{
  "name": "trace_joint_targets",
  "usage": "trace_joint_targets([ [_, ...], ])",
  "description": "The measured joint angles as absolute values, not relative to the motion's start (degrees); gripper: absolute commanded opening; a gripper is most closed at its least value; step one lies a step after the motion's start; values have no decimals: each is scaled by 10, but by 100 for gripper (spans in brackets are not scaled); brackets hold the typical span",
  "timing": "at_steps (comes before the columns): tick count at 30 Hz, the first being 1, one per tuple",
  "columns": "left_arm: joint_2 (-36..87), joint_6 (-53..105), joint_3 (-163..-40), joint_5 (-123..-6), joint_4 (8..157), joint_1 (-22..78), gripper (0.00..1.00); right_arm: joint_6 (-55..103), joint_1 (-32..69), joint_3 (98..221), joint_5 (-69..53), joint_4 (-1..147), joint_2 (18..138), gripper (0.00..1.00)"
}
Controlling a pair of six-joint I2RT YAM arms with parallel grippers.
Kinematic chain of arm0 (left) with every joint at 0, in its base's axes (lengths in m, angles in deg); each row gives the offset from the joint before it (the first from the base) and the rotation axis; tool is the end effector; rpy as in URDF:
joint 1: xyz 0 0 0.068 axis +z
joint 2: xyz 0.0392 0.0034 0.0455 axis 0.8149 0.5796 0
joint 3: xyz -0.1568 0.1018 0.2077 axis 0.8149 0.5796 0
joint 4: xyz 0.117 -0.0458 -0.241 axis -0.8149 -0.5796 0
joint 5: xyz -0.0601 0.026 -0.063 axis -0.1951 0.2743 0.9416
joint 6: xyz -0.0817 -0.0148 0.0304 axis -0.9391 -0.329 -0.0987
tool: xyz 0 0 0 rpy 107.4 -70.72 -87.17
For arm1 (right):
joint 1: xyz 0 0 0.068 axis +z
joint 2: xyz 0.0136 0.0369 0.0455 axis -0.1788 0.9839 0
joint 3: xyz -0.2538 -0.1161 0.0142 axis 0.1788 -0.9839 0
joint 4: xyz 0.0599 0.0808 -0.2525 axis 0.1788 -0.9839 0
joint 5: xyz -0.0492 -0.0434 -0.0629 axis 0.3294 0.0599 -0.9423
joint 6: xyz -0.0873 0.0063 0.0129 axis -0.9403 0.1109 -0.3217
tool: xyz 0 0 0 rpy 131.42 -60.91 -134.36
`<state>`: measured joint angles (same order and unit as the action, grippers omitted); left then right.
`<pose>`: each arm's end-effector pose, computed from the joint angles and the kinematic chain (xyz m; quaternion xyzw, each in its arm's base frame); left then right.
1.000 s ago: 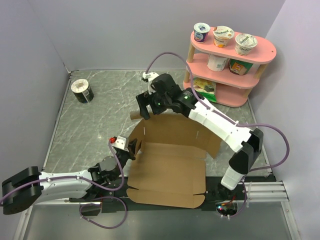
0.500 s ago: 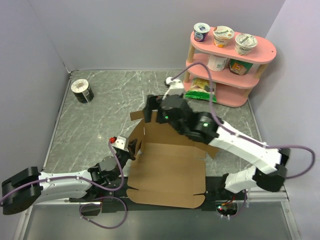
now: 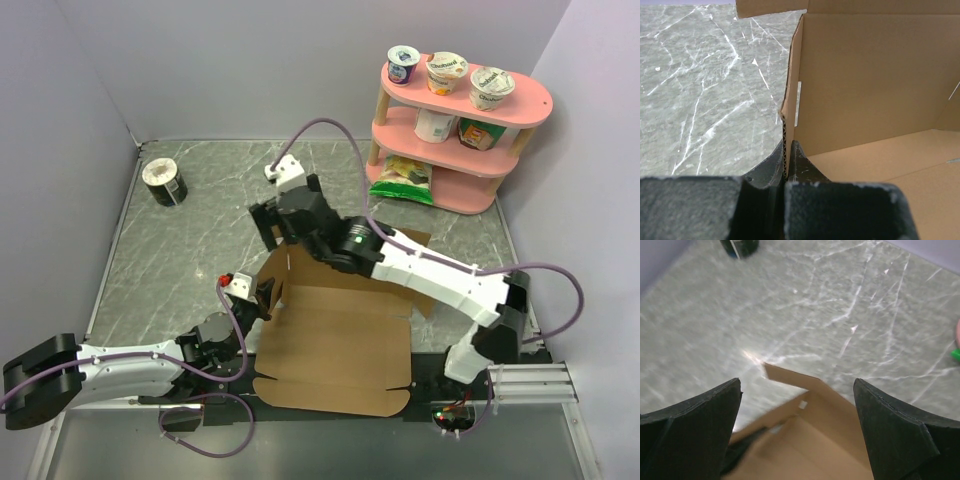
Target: Fold the paper box
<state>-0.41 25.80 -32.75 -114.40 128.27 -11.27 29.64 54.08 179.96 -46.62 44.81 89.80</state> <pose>0.1282 -0.1588 0.1782 0.0742 0.6981 -0.2239 0.6761 0.2149 0.3555 0.3971 -0.2297 0.7953 0.1464 0.5416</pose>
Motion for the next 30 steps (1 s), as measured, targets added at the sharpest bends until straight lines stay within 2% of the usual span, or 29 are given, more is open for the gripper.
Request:
trace_joint_targets([
  [12,-9,256,-327,-1143,1282,-113,1,45,425,1643,-244,470,766,99],
  [19,-11,256,-326,-1143,1281,-113,1,-34,390,1595,-158,465,757,95],
  [21,-10,256,-326,-1143,1281,-113,1,-50,383,1581,-149,461,758,89],
  [22,-9,256,-326,-1143,1281,-113,1,-57,381,1575,-149,460,759,78],
  [24,-7,256,-326,-1144,1281,-113,1,-71,377,1566,-150,457,761,69],
  [25,-6,256,-326,-1144,1281,-113,1,-74,376,1562,-151,456,761,61],
  [28,-3,255,-326,-1144,1278,-113,1,-87,374,1548,-157,464,761,51],
  [30,-2,251,-326,-1146,1274,-113,1,-91,373,1537,-160,473,757,48],
])
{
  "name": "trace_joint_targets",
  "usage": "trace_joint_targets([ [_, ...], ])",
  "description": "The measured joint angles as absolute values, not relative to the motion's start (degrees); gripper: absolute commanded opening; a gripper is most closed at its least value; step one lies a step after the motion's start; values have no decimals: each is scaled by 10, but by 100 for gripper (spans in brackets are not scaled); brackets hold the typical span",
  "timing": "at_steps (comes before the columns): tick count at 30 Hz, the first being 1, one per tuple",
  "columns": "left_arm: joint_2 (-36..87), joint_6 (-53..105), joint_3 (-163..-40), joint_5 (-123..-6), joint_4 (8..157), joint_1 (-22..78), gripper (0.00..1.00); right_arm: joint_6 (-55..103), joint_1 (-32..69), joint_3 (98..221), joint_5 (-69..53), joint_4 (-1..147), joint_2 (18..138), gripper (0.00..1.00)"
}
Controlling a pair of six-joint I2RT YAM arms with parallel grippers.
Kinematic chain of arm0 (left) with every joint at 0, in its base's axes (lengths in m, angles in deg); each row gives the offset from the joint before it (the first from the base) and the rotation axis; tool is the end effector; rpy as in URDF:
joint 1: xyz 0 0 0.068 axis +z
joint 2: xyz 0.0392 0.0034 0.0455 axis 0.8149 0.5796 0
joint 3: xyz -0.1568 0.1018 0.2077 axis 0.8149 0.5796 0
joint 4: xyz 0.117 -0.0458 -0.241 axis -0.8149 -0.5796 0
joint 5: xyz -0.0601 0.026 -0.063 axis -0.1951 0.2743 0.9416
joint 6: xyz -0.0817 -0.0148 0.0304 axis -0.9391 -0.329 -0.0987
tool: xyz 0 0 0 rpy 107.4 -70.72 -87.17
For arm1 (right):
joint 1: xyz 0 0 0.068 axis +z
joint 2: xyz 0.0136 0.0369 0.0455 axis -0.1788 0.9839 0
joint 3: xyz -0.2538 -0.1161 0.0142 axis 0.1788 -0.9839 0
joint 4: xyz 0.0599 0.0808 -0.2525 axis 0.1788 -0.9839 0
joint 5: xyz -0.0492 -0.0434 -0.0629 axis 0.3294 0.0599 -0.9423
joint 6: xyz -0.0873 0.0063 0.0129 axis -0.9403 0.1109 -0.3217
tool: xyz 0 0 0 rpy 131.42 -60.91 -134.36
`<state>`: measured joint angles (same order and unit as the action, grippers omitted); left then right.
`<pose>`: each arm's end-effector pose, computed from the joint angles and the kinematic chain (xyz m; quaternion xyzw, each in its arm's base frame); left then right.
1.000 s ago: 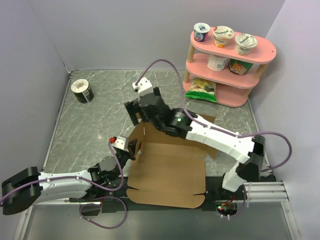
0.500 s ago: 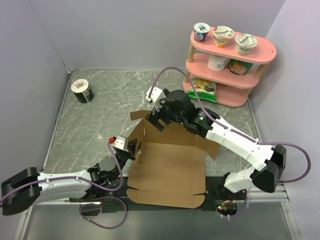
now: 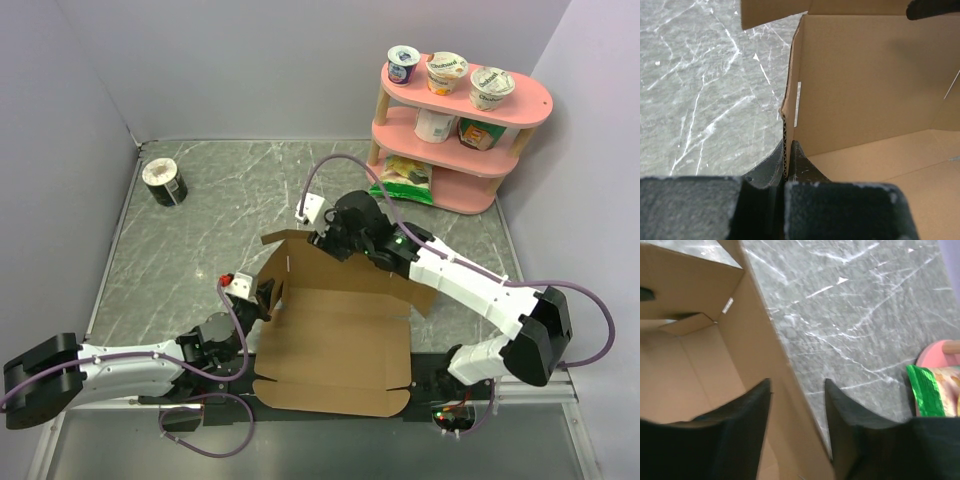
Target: Fold the paper box
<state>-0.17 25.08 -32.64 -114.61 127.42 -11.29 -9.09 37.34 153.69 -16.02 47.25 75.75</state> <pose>0.1283 -0.1586 0.1748 0.0741 0.7037 -0.2206 0.6713 0.2385 0.2616 0.3100 -0.5331 0.7102 0.0865 0.4516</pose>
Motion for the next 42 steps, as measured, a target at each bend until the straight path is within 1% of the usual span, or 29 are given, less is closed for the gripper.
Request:
trace_joint_targets([
  [4,0,239,-326,-1149,1265,-113,1,-96,379,1501,-183,499,745,40],
  [7,0,227,-326,-1151,1259,-113,2,-99,391,1477,-208,511,742,38],
  [9,0,220,-326,-1153,1254,-113,4,-100,400,1464,-227,522,742,35],
  [10,0,216,-326,-1154,1253,-113,6,-102,405,1460,-237,527,742,30],
  [12,-1,209,-326,-1157,1250,-113,12,-105,411,1457,-253,535,742,18],
  [13,-2,204,-326,-1159,1248,-113,15,-108,414,1456,-261,539,741,16],
  [15,-9,190,-326,-1160,1239,-113,20,-116,419,1454,-273,541,738,16],
  [16,-13,183,-327,-1161,1232,-113,29,-121,422,1451,-276,542,737,15],
  [18,-25,170,-327,-1162,1216,-113,39,-128,426,1443,-286,549,733,15],
  [19,-33,161,-327,-1161,1203,-114,56,-130,427,1441,-290,551,732,15],
  [21,-55,147,-327,-1161,1176,-116,71,-134,428,1436,-297,562,732,14],
  [22,-67,139,-327,-1159,1165,-116,86,-136,428,1435,-299,565,732,14],
  [24,-93,130,-328,-1157,1139,-117,98,-140,428,1430,-303,573,732,14],
  [25,-107,124,-331,-1158,1124,-117,96,-142,428,1428,-304,577,732,14],
  [36,-274,114,-393,-1162,961,-117,96,-149,428,1424,-307,585,732,13],
  [39,-325,123,-413,-1164,931,-117,99,-149,428,1424,-307,585,732,13],
  [42,-344,141,-451,-1170,911,-117,99,-149,428,1424,-306,585,732,13],
])
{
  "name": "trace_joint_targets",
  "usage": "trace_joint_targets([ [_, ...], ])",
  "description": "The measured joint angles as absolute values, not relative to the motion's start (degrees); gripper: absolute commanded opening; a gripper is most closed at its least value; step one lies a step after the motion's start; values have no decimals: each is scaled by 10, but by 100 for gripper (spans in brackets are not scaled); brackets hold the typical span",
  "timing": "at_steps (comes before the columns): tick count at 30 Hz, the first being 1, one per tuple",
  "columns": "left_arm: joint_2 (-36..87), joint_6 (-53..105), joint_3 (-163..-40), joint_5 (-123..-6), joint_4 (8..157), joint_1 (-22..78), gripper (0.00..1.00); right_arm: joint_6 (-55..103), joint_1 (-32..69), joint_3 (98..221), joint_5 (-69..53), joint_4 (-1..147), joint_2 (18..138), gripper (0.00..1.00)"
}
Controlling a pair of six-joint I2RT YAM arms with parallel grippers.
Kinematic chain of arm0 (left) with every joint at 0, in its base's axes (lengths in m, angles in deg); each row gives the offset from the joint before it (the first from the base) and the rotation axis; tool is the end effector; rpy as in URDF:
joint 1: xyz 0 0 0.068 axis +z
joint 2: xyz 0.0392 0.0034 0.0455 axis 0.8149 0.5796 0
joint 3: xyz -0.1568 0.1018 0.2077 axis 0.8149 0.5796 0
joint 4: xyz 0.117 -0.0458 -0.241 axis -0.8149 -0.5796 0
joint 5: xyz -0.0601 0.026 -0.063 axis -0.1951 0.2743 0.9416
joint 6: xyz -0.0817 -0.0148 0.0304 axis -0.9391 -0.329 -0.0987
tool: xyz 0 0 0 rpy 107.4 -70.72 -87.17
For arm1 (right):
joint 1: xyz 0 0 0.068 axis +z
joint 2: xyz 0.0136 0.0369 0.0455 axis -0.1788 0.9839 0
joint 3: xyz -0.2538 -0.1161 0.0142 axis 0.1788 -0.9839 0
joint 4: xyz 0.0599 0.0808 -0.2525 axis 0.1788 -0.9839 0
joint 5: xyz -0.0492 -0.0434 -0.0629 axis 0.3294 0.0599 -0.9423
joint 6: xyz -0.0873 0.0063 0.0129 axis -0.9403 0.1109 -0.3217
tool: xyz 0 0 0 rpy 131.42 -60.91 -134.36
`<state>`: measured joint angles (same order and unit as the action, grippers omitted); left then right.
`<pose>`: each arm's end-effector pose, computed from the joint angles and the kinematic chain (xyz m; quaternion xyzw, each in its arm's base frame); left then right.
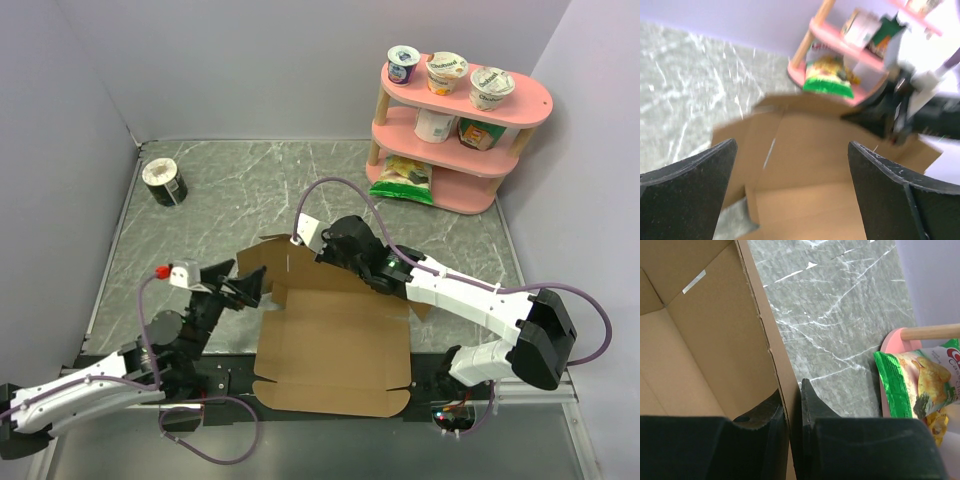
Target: Fold the paper box
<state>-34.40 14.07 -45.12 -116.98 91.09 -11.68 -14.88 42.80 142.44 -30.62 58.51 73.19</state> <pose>0.1079 -0.1095 0.2695 -0.0500 0.6583 -0.3304 0.6745 0.2223 0.2630 0.2746 -0.5434 0.6827 -0.0215 0.4880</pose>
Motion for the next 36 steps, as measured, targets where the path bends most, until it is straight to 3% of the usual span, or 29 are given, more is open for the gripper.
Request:
trace_joint_targets([
  [5,-262,187,-554,-1153,906,-80,99,-149,428,1424,-303,585,731,12],
  [12,-49,193,-696,-914,901,219,99,-148,428,1424,-301,585,731,12],
  [16,50,181,-747,-826,874,302,94,-148,427,1424,-300,586,731,12],
  [20,100,168,-753,-773,844,316,92,-144,427,1424,-300,587,731,11],
  [29,84,150,-730,-735,807,288,84,-141,427,1425,-301,587,732,11],
  [36,91,151,-761,-791,738,210,66,-141,427,1425,-301,585,732,11],
])
